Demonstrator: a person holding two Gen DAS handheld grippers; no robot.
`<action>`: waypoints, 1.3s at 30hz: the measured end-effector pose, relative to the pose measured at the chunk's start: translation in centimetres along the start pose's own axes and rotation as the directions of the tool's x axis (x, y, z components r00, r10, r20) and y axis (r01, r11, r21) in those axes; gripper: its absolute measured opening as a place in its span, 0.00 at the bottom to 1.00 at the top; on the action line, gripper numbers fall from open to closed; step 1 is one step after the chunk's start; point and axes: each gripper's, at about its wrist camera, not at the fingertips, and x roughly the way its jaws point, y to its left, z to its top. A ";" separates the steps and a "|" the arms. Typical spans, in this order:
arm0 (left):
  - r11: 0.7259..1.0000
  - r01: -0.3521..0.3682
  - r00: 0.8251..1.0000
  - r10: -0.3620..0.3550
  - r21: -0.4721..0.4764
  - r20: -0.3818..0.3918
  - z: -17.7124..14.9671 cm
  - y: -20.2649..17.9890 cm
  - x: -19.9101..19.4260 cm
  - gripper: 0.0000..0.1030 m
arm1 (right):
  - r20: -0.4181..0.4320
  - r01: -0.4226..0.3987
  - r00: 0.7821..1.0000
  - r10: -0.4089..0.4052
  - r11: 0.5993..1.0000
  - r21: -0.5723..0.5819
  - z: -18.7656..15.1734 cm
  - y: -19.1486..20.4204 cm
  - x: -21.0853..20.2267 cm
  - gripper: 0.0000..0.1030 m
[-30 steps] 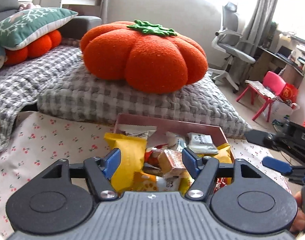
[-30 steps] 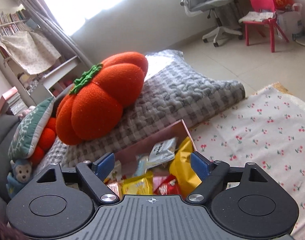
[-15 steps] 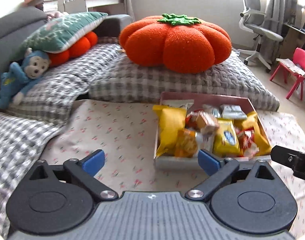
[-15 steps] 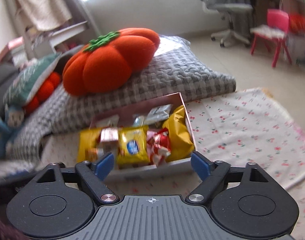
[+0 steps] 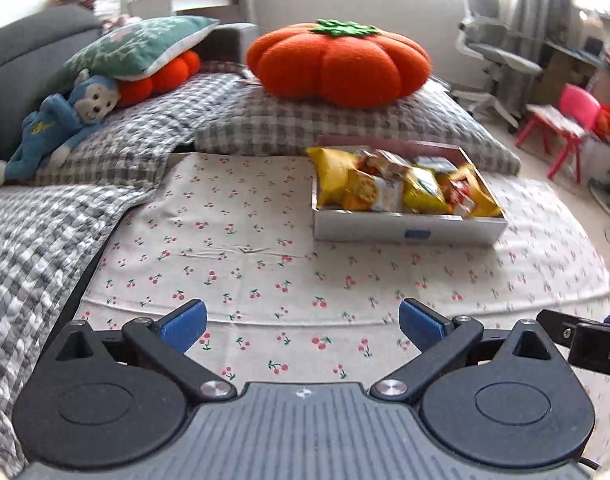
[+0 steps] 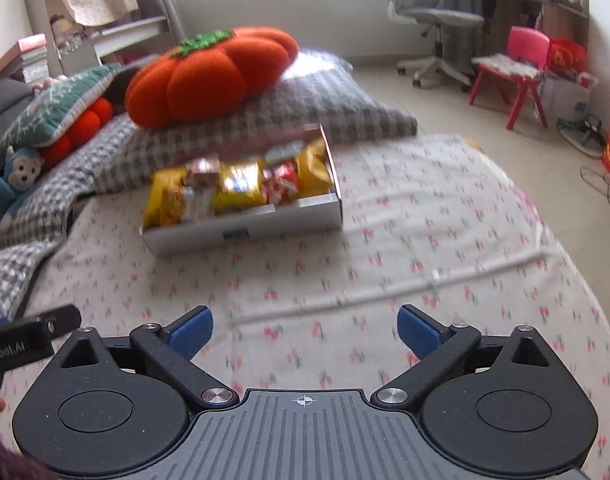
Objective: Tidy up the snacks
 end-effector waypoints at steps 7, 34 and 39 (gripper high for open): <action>1.000 0.002 1.000 -0.002 -0.005 -0.031 0.0 -0.1 1.3 0.99 | -0.049 0.014 0.999 -0.015 0.999 -0.031 -0.1 -0.1 1.5 0.98; 0.998 0.054 0.993 -0.051 0.028 -0.103 -0.6 -1.0 3.4 1.00 | -0.070 0.065 0.995 -0.074 0.991 -0.117 0.2 1.3 3.8 0.98; 0.998 0.052 0.994 -0.048 0.036 -0.095 -0.6 -0.9 3.2 1.00 | -0.072 0.073 0.994 -0.082 0.990 -0.125 0.2 1.4 3.8 0.98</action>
